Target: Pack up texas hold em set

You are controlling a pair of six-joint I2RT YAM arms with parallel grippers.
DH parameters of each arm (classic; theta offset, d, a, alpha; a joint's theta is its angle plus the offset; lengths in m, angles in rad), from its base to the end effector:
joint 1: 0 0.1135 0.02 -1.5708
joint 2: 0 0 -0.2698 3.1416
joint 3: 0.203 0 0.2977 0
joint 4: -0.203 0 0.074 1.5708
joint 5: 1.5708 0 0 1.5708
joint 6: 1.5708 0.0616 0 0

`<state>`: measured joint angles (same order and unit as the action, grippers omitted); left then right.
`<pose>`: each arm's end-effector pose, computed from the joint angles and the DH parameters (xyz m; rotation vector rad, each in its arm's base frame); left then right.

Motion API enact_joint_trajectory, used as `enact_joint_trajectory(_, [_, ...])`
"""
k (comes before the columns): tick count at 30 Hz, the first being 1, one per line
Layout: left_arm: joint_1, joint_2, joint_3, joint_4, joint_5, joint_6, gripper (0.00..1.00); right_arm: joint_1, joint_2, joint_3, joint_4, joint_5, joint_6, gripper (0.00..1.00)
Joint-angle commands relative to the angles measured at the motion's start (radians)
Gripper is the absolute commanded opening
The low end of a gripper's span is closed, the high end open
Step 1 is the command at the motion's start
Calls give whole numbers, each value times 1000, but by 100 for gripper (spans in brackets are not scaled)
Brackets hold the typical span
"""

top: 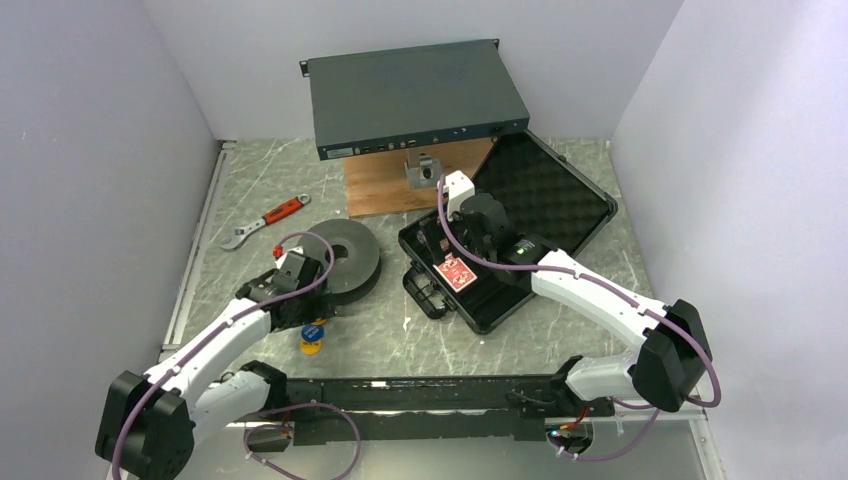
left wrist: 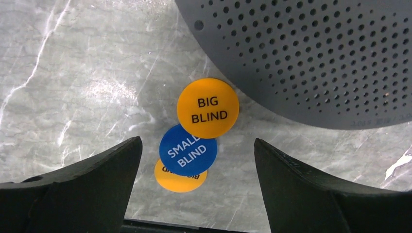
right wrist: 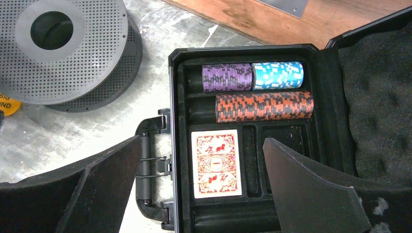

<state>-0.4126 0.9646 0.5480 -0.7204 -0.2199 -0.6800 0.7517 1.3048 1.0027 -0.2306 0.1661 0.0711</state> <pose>0.2011 -0.0733 0.1504 -0.4185 2.6264 -0.0536 0.2710 0.2393 0.2759 -0.6095 2.0218 0.3210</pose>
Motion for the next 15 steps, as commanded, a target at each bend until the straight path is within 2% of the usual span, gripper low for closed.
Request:
enact_joint_trajectory(1, [1, 38, -3, 86, 12, -28, 89, -1, -18, 1, 47, 16, -8, 100])
enact_joint_trajectory(7, [-10, 91, -9, 108, -15, -31, 84, -1, -15, -1, 49, 18, -7, 100])
enact_joint_trajectory(15, [-41, 149, 12, 80, -70, -64, 81, -1, -6, -1, 50, 12, -6, 100])
